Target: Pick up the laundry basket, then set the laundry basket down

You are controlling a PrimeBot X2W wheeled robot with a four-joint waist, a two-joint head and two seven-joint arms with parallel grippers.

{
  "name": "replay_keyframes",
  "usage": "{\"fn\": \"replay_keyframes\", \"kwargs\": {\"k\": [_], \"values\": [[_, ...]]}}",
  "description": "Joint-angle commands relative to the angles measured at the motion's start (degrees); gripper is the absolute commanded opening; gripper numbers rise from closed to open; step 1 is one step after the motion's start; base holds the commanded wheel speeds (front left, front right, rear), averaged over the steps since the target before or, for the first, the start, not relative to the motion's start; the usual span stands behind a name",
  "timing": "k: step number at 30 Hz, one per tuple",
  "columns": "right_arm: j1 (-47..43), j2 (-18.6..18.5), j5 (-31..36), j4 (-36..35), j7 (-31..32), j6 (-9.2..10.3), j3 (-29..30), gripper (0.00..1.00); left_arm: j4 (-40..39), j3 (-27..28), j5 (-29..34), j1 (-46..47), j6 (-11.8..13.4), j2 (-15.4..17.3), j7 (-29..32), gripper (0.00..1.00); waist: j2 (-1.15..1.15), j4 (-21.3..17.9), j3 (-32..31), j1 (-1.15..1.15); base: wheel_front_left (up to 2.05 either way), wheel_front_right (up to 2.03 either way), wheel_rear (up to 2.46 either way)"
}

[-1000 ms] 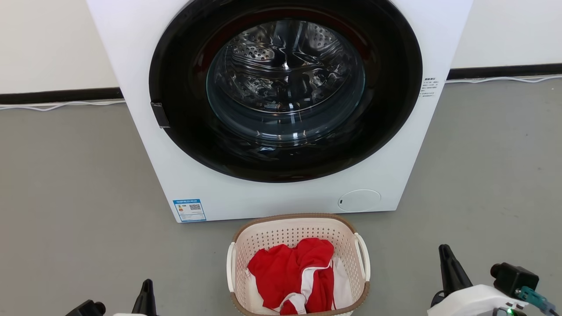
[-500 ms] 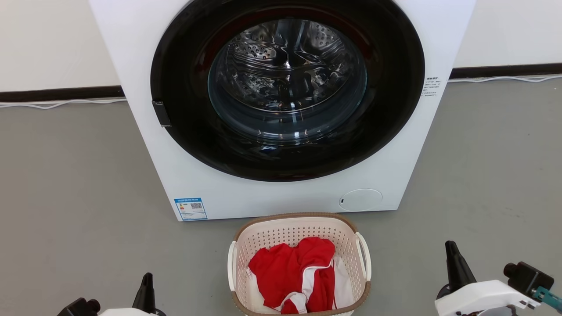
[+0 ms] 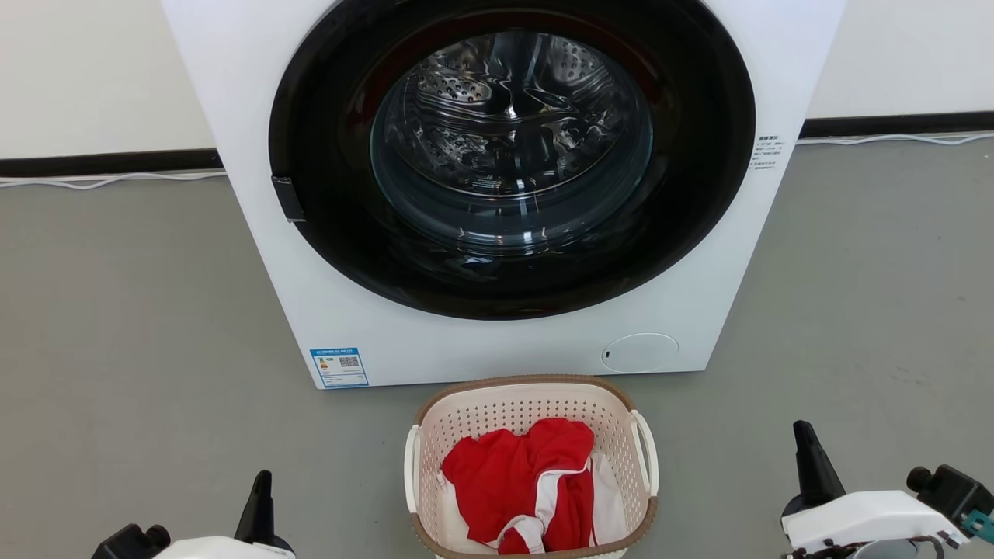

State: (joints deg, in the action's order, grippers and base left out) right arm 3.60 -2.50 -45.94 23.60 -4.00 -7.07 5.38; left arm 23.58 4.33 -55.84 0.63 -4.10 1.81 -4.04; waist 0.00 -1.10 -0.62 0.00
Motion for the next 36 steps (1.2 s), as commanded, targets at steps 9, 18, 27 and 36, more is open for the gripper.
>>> {"fn": "replay_keyframes", "kwargs": {"k": [9,18,27,36], "values": [[2.13,-0.28,-7.3,-3.01,1.81,-0.25,-0.28,0.0,-2.87,1.2,-5.87,3.42,-0.88,0.64,1.68,0.0,0.0,0.16,0.11,0.0,0.0,0.0,0.0],[2.21,-0.3,-13.97,-4.14,3.3,-0.28,-0.04,0.0,-4.01,1.37,-11.09,3.79,-1.31,0.71,3.2,0.0,0.0,0.32,0.23,0.0,0.0,0.0,0.0],[2.28,-0.32,-20.62,-5.26,4.78,-0.31,0.21,0.0,-5.15,1.54,-16.29,4.15,-1.74,0.78,4.71,0.0,0.0,0.48,0.34,0.0,0.0,0.0,0.0],[2.36,-0.33,-27.3,-6.38,6.27,-0.34,0.45,0.0,-6.29,1.72,-21.51,4.52,-2.17,0.86,6.23,0.0,0.0,0.64,0.46,0.0,0.0,0.0,0.0]]}}
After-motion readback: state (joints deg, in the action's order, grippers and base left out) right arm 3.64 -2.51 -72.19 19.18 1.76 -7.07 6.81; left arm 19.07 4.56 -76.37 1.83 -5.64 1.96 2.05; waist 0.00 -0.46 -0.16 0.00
